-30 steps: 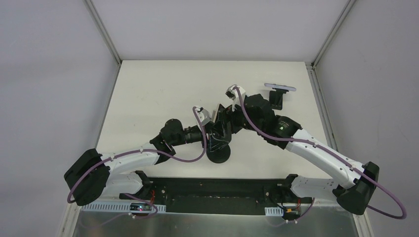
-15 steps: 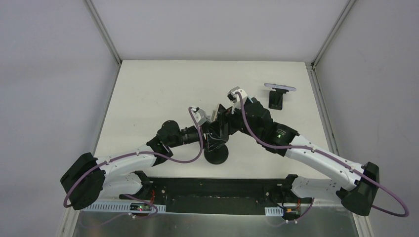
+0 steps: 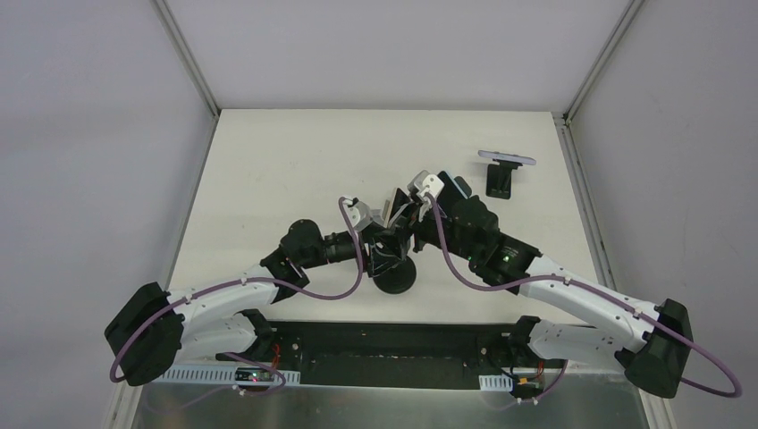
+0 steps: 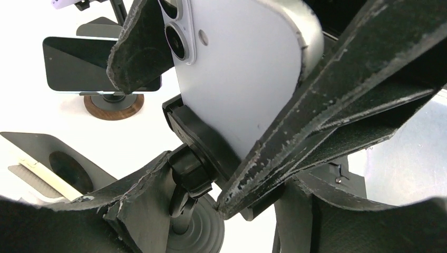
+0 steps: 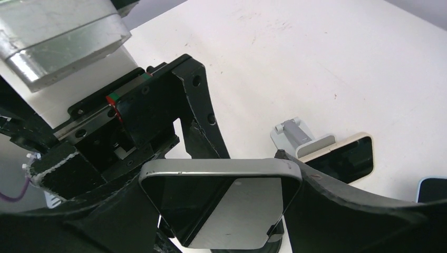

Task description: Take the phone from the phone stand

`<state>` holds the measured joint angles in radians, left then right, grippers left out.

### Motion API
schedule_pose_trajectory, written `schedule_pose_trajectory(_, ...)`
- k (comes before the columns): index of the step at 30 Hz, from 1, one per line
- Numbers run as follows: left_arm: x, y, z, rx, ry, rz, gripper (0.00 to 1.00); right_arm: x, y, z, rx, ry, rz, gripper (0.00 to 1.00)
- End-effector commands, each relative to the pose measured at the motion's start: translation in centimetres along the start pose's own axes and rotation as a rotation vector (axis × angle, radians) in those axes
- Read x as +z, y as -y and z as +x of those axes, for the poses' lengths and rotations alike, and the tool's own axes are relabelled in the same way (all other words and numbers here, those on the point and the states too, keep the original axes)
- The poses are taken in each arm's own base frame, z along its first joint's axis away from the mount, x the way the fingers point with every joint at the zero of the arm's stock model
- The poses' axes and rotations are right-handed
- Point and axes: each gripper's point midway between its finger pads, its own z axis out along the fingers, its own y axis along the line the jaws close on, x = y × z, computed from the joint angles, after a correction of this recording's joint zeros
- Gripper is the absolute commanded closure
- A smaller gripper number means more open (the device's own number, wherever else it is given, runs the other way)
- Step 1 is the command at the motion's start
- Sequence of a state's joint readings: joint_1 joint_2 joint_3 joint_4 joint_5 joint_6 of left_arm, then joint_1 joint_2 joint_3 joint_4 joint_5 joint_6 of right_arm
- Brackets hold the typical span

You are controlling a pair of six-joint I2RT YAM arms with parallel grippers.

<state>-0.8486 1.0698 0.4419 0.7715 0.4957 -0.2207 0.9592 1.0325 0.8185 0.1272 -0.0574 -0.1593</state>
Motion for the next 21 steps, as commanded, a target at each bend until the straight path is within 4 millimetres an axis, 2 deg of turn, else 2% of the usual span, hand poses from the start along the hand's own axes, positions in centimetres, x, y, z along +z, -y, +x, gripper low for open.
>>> schedule_pose_trajectory(1, -0.9, 4.7, -4.0, 0.057, 0.114, 0.217, 1.00, 0.3, 4.1, 3.4, -0.234, -0.113, 0.108, 1.00)
schedule_pose_trajectory(12, -1.7, 5.3, -3.4, 0.065, 0.107, 0.242, 1.00, 0.4, 6.5, 4.3, -0.205, -0.142, 0.115, 1.00)
schedule_pose_trajectory(21, -1.9, 5.9, -3.1, 0.070, 0.097, 0.277, 1.00, -0.5, 6.4, 4.6, -0.156, -0.166, 0.028, 1.00)
